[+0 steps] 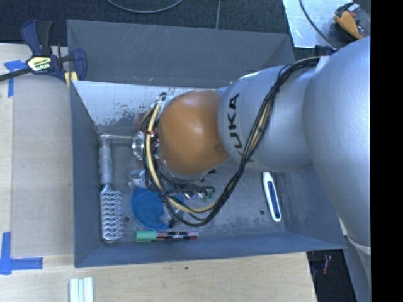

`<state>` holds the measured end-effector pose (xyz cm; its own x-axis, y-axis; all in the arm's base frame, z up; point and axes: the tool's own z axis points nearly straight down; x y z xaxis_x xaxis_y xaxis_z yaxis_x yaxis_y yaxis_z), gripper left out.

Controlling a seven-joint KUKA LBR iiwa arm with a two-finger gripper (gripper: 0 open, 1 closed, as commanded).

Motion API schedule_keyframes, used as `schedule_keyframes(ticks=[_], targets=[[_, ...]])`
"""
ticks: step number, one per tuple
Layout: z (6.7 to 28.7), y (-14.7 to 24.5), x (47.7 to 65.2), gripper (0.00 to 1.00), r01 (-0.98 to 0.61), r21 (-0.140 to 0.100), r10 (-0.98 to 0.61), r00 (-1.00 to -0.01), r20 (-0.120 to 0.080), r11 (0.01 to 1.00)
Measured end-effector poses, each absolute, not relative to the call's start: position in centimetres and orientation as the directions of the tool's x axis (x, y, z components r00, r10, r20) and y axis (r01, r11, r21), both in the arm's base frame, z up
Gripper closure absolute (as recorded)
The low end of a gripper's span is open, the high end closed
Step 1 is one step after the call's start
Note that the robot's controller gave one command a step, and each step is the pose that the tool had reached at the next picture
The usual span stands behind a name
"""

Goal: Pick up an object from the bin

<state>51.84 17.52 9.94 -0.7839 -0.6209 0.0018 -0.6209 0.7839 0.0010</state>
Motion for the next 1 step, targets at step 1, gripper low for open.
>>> schedule_keyframes(ticks=[1], targets=[[7.00, 19.39, 53.21, 0.00, -0.756, -0.005, -0.756, -0.655, -0.012, 0.655]])
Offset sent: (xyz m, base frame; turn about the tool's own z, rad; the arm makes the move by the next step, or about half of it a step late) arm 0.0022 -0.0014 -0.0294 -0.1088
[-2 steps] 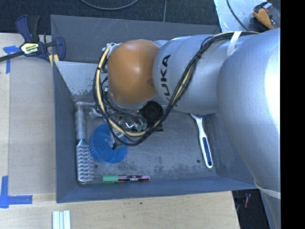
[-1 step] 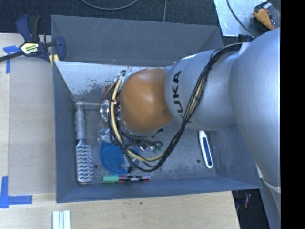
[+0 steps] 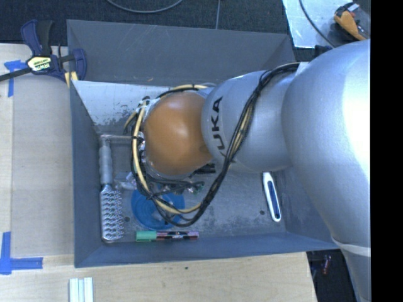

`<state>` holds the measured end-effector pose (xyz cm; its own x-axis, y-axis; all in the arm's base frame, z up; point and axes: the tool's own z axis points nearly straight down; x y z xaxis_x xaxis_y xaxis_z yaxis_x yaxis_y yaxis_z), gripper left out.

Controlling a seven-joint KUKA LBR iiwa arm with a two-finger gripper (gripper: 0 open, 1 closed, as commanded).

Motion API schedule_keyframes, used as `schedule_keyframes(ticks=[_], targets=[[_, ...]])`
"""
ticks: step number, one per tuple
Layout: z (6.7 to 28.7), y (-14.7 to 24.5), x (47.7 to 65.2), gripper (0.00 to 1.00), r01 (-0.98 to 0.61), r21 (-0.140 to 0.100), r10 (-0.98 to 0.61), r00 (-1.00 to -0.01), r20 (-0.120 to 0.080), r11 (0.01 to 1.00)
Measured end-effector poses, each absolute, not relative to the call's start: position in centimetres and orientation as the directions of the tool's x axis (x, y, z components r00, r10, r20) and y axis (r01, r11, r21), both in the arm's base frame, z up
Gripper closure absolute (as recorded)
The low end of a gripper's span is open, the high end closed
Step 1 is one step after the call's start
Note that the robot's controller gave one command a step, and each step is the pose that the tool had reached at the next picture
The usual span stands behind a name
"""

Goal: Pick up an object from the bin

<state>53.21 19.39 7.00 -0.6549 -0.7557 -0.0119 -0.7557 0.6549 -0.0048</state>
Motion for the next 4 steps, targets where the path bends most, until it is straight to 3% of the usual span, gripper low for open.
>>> schedule_keyframes(ticks=[1, 4], targets=[[7.22, 17.46, 52.32, 1.00, -0.702, -0.003, -0.702, -0.713, -0.010, 0.713], [8.14, 17.41, 52.36, 1.00, -0.699, -0.004, -0.699, -0.715, -0.013, 0.715]])
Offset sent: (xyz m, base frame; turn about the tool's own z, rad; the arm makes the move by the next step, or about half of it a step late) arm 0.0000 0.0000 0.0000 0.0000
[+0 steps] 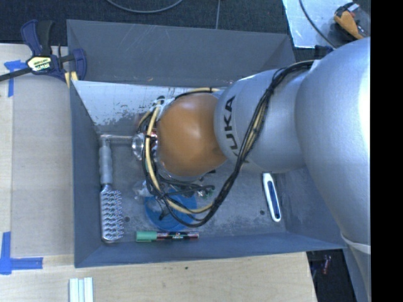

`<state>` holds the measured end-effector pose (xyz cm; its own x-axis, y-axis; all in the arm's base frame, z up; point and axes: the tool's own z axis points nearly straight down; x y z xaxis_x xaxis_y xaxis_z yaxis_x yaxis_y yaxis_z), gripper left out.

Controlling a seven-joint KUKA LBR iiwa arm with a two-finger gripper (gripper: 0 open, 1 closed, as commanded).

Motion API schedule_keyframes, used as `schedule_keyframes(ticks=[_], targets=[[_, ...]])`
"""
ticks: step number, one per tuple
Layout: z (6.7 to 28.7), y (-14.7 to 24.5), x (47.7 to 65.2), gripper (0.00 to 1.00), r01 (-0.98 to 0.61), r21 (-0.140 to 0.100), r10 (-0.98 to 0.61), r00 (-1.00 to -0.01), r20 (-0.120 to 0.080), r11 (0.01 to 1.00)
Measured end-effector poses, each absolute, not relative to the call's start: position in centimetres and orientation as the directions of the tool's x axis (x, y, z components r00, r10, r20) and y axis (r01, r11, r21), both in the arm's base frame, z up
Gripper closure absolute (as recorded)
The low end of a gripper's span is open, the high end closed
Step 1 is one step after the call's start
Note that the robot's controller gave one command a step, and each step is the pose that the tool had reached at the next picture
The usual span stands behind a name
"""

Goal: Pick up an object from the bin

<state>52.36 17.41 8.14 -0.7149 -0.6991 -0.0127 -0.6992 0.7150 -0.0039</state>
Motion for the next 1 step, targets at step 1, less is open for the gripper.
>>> schedule_keyframes(ticks=[1], targets=[[8.99, 17.44, 52.51, 1.00, -0.698, -0.007, -0.698, -0.716, -0.019, 0.716]])
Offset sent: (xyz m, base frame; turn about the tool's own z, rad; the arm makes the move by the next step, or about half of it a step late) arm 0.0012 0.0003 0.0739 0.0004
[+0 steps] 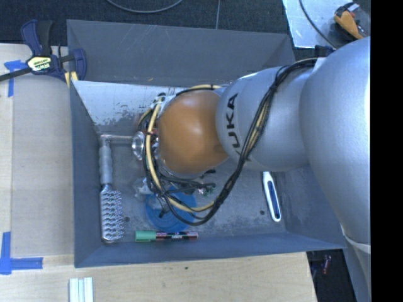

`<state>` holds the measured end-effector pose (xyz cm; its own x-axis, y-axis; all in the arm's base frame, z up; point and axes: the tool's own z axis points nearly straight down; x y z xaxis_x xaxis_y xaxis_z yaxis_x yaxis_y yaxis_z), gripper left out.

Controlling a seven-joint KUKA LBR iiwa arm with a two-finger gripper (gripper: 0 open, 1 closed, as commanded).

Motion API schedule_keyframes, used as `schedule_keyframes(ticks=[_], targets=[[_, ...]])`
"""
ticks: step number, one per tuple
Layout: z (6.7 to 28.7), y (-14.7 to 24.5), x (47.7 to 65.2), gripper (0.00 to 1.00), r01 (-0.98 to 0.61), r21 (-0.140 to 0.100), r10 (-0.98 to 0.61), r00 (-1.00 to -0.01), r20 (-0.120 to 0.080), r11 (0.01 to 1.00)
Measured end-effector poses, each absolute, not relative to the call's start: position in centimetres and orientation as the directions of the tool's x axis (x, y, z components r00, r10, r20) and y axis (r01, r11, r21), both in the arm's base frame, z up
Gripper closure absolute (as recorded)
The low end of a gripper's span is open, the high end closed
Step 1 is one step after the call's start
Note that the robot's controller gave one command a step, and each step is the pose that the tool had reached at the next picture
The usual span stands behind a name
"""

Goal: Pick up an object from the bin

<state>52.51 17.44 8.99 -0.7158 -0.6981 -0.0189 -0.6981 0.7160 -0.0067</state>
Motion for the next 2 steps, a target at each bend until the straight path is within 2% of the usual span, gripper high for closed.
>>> schedule_keyframes(ticks=[1, 2], targets=[[11.0, 17.4, 52.3, 1.00, -0.698, -0.002, -0.698, -0.716, -0.011, 0.716], [13.6, 17.4, 52.5, 1.00, -0.696, -0.006, -0.696, -0.717, -0.020, 0.718]])
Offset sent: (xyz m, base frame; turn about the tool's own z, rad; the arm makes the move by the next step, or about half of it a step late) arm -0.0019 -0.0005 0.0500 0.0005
